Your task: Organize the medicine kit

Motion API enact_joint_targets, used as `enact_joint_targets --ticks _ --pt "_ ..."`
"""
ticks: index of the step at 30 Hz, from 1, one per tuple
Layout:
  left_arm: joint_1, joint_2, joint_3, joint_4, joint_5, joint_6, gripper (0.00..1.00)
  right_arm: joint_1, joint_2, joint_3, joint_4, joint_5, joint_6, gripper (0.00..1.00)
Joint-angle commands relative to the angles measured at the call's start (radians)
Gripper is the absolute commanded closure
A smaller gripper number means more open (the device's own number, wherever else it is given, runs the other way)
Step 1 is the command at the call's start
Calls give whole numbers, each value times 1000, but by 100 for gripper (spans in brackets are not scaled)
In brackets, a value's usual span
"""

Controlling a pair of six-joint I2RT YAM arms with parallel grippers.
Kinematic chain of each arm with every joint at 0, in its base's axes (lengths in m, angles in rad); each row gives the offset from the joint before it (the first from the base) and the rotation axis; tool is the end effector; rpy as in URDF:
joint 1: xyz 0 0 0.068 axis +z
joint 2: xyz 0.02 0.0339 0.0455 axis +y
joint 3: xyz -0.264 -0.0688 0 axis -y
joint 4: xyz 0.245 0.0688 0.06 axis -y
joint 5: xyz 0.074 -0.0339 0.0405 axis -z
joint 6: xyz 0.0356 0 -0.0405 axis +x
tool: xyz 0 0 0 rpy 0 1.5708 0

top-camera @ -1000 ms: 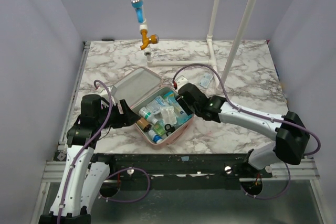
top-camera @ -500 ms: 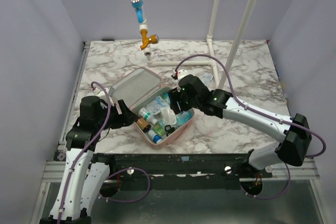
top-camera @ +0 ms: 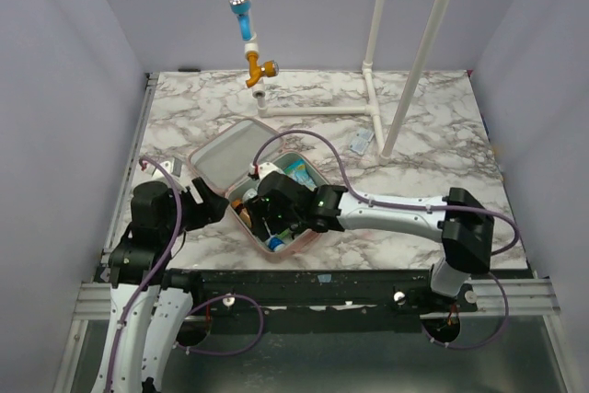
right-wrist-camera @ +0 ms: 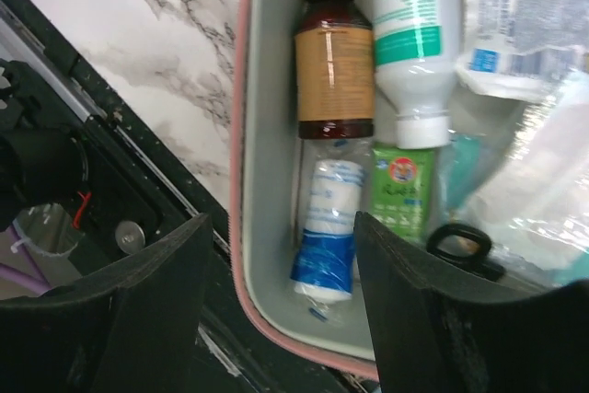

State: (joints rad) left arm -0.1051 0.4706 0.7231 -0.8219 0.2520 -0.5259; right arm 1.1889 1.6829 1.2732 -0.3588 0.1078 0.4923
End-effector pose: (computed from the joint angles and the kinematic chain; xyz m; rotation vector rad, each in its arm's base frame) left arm 0.0968 -0.0191 0.2940 -0.3079 2.1663 -0.6335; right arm 0.1440 0.3482 0.2573 -0.7815 2.3162 0.6843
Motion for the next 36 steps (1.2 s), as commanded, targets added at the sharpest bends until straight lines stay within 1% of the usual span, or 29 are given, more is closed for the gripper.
enact_joint_targets --ticks 1,5,9,11,13,15,19,21,24,28,32,35,36 --pt "-2 -67 12 -31 -122 -36 25 46 83 86 59 15 46 34" --pt "-2 -95 8 -28 -128 -42 23 82 168 147 58 36 55 34" --pt "-1 -85 7 -27 -116 -39 23 100 249 204 28 69 53 34" --pt "-1 -81 9 -26 -108 -34 23 112 276 223 13 96 41 35" --pt "-1 -80 7 -26 -105 -34 23 120 292 227 7 117 31 39" --pt "-1 -82 6 -23 -100 -33 23 122 301 223 7 123 21 47" --pt "-1 -82 5 -23 -97 -31 23 123 310 221 -28 122 -7 78" --pt "-2 -82 6 -22 -95 -29 23 130 290 197 -38 128 -29 88" --pt "-1 -79 6 -21 -89 -28 23 133 233 129 -33 122 -65 98" --pt "-1 -77 4 -19 -82 -26 23 132 118 22 -43 109 -125 99" --pt "-1 -76 3 -16 -79 -25 23 133 16 -61 -96 95 -175 99" --pt "-1 -77 2 -15 -76 -25 23 133 -63 -124 -114 44 -192 99" --pt "-1 -76 2 -14 -74 -25 23 134 -83 -140 -113 30 -191 96"
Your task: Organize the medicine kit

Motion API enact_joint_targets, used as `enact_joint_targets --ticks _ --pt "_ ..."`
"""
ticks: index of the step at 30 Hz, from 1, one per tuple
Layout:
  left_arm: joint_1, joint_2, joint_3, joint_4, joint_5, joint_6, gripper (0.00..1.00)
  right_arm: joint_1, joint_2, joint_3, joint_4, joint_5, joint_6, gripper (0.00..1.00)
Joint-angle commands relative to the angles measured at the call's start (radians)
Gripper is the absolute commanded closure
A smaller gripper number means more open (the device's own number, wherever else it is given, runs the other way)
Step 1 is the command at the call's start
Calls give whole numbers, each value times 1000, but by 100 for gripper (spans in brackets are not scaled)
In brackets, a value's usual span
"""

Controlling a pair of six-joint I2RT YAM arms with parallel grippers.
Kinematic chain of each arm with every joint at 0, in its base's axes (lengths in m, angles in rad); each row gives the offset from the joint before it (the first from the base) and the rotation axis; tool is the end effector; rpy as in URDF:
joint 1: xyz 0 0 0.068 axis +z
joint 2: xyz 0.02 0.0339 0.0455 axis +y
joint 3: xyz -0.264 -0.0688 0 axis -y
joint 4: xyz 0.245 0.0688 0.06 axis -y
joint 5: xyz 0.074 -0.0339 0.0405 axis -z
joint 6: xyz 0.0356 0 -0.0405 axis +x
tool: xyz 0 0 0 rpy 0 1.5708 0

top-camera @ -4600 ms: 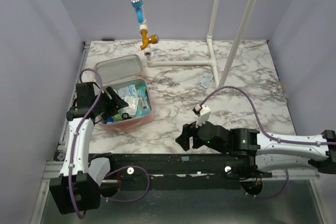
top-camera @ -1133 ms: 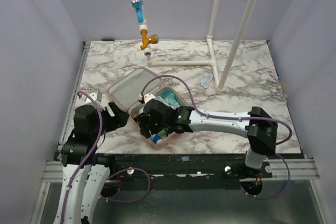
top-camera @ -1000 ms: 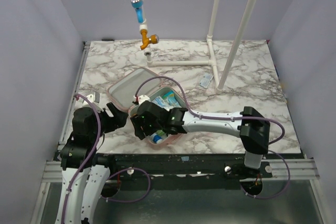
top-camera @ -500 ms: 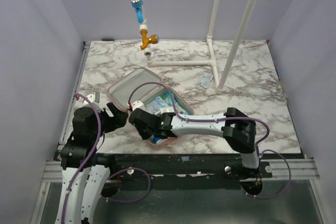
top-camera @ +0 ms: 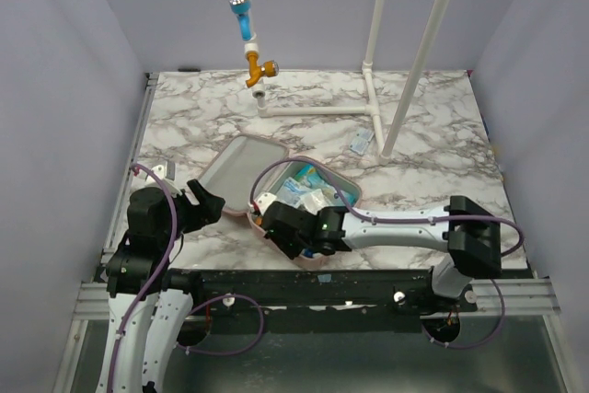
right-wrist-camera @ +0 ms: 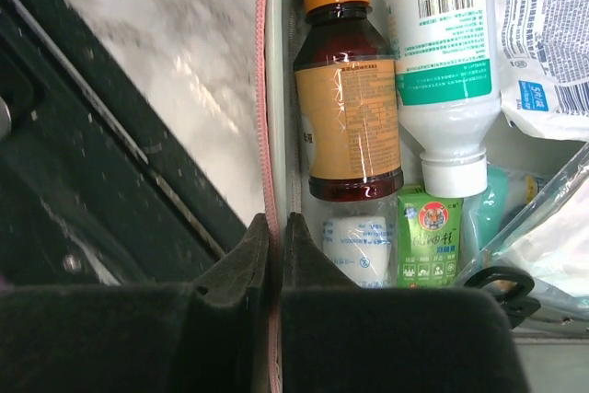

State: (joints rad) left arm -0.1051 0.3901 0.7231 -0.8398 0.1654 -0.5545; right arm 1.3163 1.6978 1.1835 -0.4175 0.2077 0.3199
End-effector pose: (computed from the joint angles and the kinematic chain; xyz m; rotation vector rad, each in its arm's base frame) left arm 0.0821 -0.0146 0.2977 -0.3713 2.0884 -0.5700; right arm 0.0980 0.3477 0.2197 -1.1301 2.2597 0.4298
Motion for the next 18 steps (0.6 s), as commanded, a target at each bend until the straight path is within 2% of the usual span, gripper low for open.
enact_joint_targets --ticks 1,3,5,9,11,14,18 --pt "-1 4 2 4 13 4 23 6 -124 -68 -51 -82 -16 89" --pt "-2 4 1 5 15 3 23 5 -173 -89 -43 -91 -5 71" --pt "-2 3 1 5 17 2 23 5 -219 -96 -41 -64 4 60" --pt "-1 5 -1 6 23 4 23 5 -267 -45 -107 94 27 41" --pt "-2 5 0 8 23 4 23 6 -271 0 -151 223 52 33" --pt "-2 4 -1 8 26 4 23 -28 -259 47 -161 403 71 24" --pt "-2 2 -2 10 29 5 23 -143 -206 113 -156 474 121 23"
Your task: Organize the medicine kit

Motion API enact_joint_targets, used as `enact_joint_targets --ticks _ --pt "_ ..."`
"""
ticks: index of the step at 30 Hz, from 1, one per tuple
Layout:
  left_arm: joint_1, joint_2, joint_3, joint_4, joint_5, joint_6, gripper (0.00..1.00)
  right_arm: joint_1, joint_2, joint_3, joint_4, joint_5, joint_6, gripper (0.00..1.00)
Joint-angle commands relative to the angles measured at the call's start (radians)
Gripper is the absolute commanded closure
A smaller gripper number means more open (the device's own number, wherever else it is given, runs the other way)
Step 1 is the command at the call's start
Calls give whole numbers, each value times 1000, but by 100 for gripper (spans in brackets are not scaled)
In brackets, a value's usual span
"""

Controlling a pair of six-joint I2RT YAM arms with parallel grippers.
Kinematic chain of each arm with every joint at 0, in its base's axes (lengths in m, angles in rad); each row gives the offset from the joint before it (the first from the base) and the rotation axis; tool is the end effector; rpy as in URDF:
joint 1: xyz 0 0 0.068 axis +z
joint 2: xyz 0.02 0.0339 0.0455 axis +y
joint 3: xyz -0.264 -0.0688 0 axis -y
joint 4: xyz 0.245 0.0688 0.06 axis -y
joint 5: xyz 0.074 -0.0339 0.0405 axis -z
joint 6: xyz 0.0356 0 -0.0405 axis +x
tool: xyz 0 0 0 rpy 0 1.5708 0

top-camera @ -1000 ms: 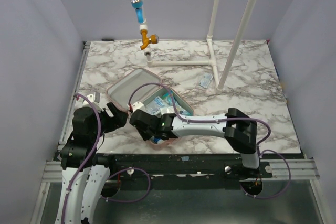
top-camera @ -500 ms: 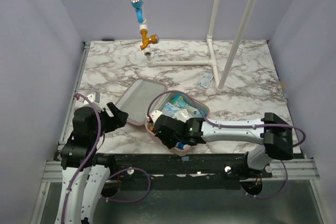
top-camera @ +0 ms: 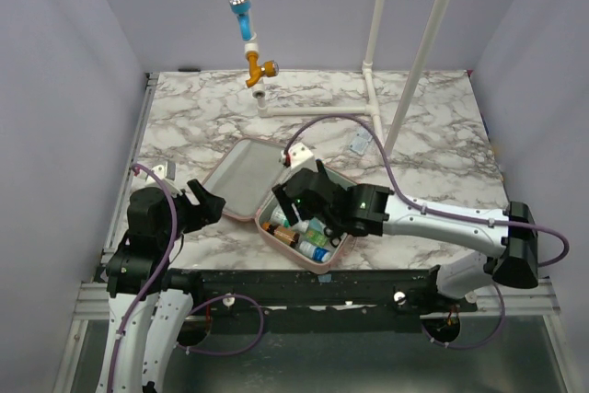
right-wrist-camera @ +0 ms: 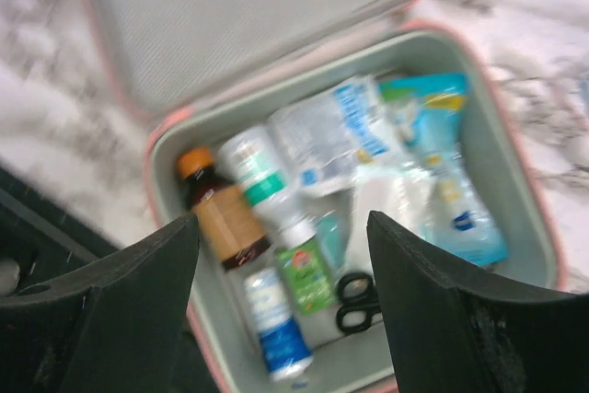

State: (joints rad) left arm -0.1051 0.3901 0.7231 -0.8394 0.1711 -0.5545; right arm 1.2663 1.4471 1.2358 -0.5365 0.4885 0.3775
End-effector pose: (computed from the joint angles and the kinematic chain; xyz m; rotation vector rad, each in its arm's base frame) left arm 0.0821 -0.0148 0.2978 -0.3677 2.0891 -0.5759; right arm 0.1109 0.2973 0.3111 -0.7372 2.1104 0.3333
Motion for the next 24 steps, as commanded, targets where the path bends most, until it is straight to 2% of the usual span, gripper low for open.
enact_joint_targets --ticks 1,3,10,17,24 --pt "-3 1 -2 10 24 5 23 -133 61 73 -27 192 73 23" --pt "-3 1 -2 10 26 5 23 -195 94 98 -20 224 120 23" --pt "-3 0 -7 21 51 8 23 -403 250 187 69 168 157 23" --pt "-3 -13 -11 29 66 13 23 -536 503 420 3 118 182 25" --pt "-2 -14 -13 34 82 17 23 -621 671 578 -47 126 210 25"
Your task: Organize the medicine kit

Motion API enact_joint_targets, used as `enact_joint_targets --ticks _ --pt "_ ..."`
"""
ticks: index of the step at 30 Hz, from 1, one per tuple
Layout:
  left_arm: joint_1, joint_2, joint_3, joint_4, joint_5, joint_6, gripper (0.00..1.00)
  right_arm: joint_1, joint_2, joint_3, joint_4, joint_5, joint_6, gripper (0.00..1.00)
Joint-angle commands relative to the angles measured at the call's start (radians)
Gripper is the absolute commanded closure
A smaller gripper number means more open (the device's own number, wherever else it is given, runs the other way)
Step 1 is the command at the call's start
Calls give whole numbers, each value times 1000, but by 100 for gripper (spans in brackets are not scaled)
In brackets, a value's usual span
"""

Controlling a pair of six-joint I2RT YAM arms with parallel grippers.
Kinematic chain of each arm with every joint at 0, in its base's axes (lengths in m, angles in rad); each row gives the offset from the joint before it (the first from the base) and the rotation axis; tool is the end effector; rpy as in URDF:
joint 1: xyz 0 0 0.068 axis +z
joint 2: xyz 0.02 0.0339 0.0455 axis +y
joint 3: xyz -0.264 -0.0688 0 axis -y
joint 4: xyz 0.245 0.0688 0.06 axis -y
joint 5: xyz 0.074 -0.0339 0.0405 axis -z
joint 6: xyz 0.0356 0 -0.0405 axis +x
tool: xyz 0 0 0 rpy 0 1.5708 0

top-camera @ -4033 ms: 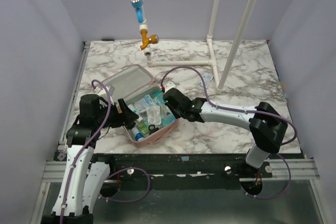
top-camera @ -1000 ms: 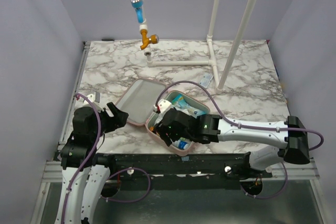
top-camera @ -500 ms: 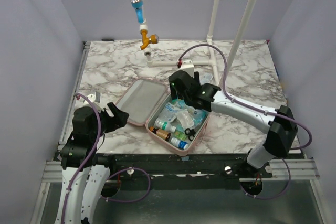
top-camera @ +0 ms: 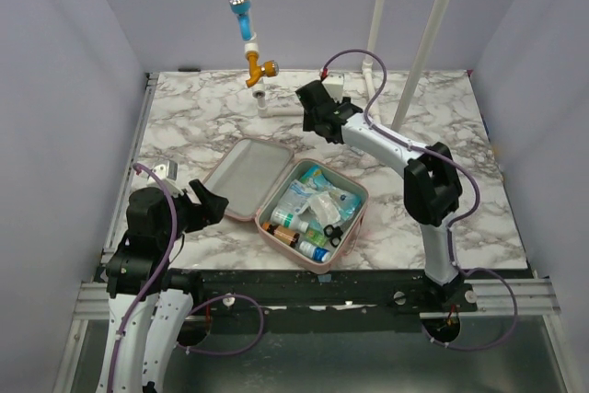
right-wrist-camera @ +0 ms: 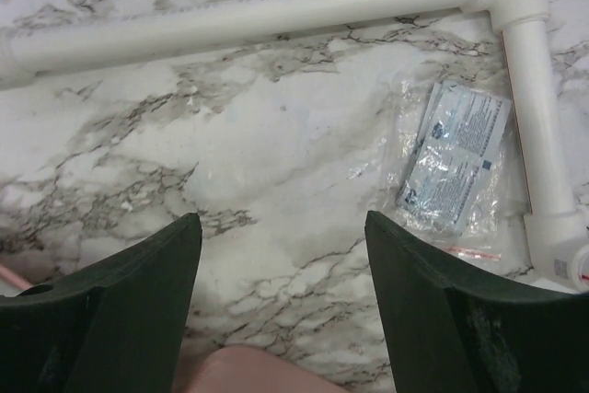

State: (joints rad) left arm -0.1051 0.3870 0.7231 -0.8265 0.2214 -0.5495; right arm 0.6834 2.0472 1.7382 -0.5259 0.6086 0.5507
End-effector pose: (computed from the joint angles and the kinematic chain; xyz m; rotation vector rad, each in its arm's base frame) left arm 0.0817 -0.0165 0.2994 -0.3269 2.0833 -0.6271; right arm 0.3711 0.2759 0.2543 0.1204 2.2222 -0.0731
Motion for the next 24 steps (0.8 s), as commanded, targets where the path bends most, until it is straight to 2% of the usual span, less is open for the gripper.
enact_joint_targets --ticks 1,10,24 --pt "-2 -11 -12 22 33 13 23 -48 91 91 -71 15 45 25" --pt "-4 -13 -16 27 54 19 23 -133 230 159 -119 34 38 25" --pt "-13 -10 -17 33 64 20 23 -213 318 147 -128 7 46 25"
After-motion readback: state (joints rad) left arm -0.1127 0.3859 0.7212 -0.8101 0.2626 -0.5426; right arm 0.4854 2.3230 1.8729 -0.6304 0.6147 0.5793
